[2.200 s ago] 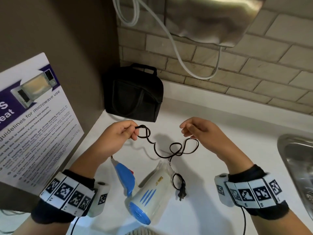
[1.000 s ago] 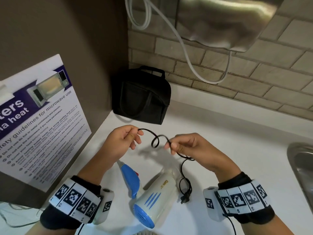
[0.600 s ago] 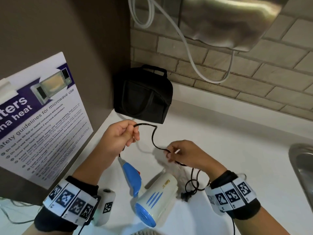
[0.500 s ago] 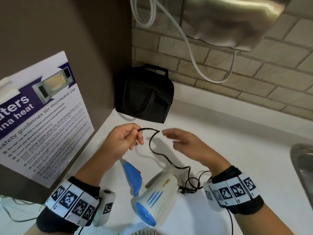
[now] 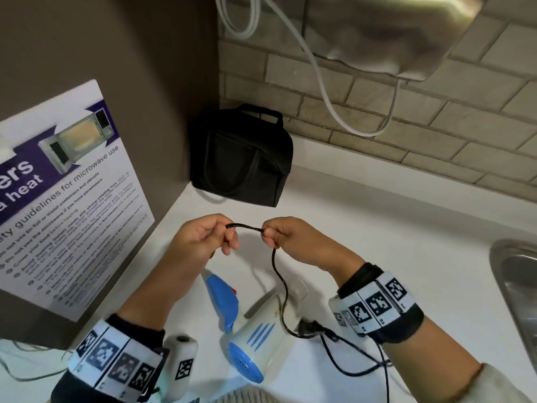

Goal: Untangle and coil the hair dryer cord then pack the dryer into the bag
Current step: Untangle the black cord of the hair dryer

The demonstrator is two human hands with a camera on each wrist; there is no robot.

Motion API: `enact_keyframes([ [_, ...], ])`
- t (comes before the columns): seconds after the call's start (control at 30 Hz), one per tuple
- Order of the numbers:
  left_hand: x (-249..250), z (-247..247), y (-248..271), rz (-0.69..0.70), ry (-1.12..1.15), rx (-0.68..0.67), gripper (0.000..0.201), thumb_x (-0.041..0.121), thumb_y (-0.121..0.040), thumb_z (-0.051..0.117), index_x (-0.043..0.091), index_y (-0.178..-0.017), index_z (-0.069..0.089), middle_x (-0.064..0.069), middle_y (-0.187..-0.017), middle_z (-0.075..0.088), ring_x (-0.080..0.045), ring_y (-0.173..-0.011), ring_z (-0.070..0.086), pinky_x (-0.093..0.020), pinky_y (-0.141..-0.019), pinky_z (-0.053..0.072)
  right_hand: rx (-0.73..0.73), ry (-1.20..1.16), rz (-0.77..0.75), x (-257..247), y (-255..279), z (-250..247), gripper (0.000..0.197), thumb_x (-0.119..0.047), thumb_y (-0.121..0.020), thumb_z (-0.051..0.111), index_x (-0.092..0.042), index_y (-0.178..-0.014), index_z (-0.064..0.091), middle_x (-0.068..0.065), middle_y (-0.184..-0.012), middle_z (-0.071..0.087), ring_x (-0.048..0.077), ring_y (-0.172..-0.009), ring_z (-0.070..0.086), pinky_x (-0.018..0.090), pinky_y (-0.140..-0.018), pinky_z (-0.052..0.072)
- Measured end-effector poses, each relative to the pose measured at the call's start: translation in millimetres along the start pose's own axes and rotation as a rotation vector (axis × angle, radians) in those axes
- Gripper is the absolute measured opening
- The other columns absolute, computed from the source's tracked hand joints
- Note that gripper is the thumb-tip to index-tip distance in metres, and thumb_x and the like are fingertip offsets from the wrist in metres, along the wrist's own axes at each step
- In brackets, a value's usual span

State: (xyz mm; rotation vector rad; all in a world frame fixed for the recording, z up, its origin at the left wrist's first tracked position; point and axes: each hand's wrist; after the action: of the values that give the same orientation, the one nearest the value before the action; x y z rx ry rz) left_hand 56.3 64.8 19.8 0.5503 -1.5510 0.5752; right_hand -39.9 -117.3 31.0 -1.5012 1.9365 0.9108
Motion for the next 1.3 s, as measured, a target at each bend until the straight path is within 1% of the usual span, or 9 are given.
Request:
enact_keyframes([
  [0.2, -1.4, -9.4, 8.3, -0.013, -0.017, 0.023, 0.033, 0.013, -0.080, 0.040, 0.028, -0.060, 0.061, 0.008, -0.062, 0.063, -0.004, -0.058, 0.050, -0.024, -0.064, 0.039, 0.048, 0.366, 0.137, 34.1, -7.6, 3.5, 0.038, -0.002, -0.086, 0.034, -0.026, -0.057, 0.041, -0.019, -0.057, 0.049, 0.011, -0.080, 0.037, 0.040, -0.089, 0.028],
  [0.37, -3.4, -19.4, 8.8, -0.005, 0.094, 0.072, 0.023, 0.024, -0.078, 0.049, 0.027, -0.060, 0.062, 0.011, -0.060, 0.059, -0.009, -0.060, 0.049, -0.034, -0.072, 0.036, 0.007, 0.449, 0.196, 45.4, -13.5, 0.1, 0.037, 0.002, -0.083, 0.033, -0.026, -0.060, 0.039, -0.012, -0.066, 0.048, 0.019, -0.086, 0.039, 0.038, -0.086, 0.034],
  [0.53, -1.0, -42.2, 4.3, 0.018, 0.235, 0.194, 0.038, 0.003, -0.076, 0.039, 0.027, -0.059, 0.063, 0.013, -0.059, 0.058, -0.003, -0.060, 0.052, -0.034, -0.081, 0.036, 0.010, 0.307, 0.183, 68.5, -5.8, -9.0, 0.034, -0.005, -0.092, 0.038, -0.019, -0.062, 0.040, -0.004, -0.065, 0.048, 0.014, -0.065, 0.041, 0.028, -0.069, 0.034],
  [0.73, -24.4, -55.5, 2.2, -0.111, -0.158, 0.217, 0.030, 0.014, -0.099, 0.044, 0.019, -0.077, 0.064, 0.007, -0.069, 0.073, -0.011, -0.063, 0.068, -0.037, -0.078, 0.049, 0.163, 0.123, 0.195, 75.2, -0.8, -23.6, 0.038, -0.005, -0.095, 0.038, -0.021, -0.064, 0.053, -0.004, -0.065, 0.056, 0.005, -0.058, 0.047, 0.016, -0.061, 0.034],
  [0.83, -35.0, -51.6, -0.4, -0.175, -0.390, 0.244, 0.029, 0.015, -0.101, 0.040, 0.016, -0.092, 0.068, 0.004, -0.078, 0.076, -0.023, -0.080, 0.072, -0.037, -0.085, 0.051, 0.198, 0.078, 0.173, 62.4, 4.6, -36.0, 0.033, -0.015, -0.098, 0.044, -0.021, -0.075, 0.066, -0.007, -0.066, 0.063, -0.003, -0.050, 0.050, 0.010, -0.054, 0.039],
  [1.0, -32.2, -21.8, -8.9, 0.167, -1.111, 0.297, 0.050, 0.014, -0.091, 0.051, 0.000, -0.138, 0.043, -0.027, -0.131, 0.054, -0.047, -0.112, 0.054, -0.055, -0.091, 0.044, 0.231, 0.091, 0.115, 21.0, 16.5, -48.2, 0.022, -0.027, -0.095, 0.055, -0.019, -0.093, 0.075, -0.008, -0.074, 0.071, 0.008, -0.058, 0.058, 0.019, -0.062, 0.051],
  [1.13, 4.0, 27.1, -14.4, 0.436, -1.391, 0.157, 0.086, 0.041, -0.075, 0.068, 0.020, -0.148, 0.029, -0.005, -0.156, 0.029, -0.032, -0.143, 0.022, -0.057, -0.110, 0.017, 0.189, 0.214, 0.042, -14.9, 23.3, -43.0, 0.022, -0.031, -0.093, 0.058, -0.018, -0.093, 0.075, -0.008, -0.078, 0.074, 0.001, -0.054, 0.061, 0.014, -0.063, 0.050],
  [1.2, 13.3, 38.5, -21.8, 0.483, -1.466, 0.031, 0.081, 0.047, -0.072, 0.065, 0.020, -0.143, 0.039, -0.001, -0.148, 0.045, -0.029, -0.142, 0.023, -0.057, -0.111, 0.010, 0.143, 0.261, -0.018, -29.1, 27.9, -36.9, 0.020, -0.030, -0.092, 0.059, -0.017, -0.092, 0.075, -0.006, -0.078, 0.074, 0.002, -0.058, 0.064, 0.015, -0.065, 0.052],
  [1.3, 22.1, 40.2, -34.9, 0.478, -1.398, -0.144, 0.033, 0.017, -0.077, 0.068, 0.008, -0.109, 0.065, -0.006, -0.095, 0.071, -0.030, -0.114, 0.058, -0.044, -0.111, 0.016, 0.164, 0.266, -0.064, -38.3, 34.7, -34.3, 0.017, -0.025, -0.093, 0.058, -0.019, -0.091, 0.074, -0.007, -0.072, 0.070, 0.004, -0.064, 0.065, 0.018, -0.067, 0.051],
])
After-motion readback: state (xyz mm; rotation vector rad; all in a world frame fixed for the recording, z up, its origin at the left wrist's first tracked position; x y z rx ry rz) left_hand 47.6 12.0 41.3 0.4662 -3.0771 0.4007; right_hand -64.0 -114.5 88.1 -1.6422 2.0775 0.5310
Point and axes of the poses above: each hand's wrist, its own y-axis away from the middle knuckle, its own z-axis out of the palm, x = y × z
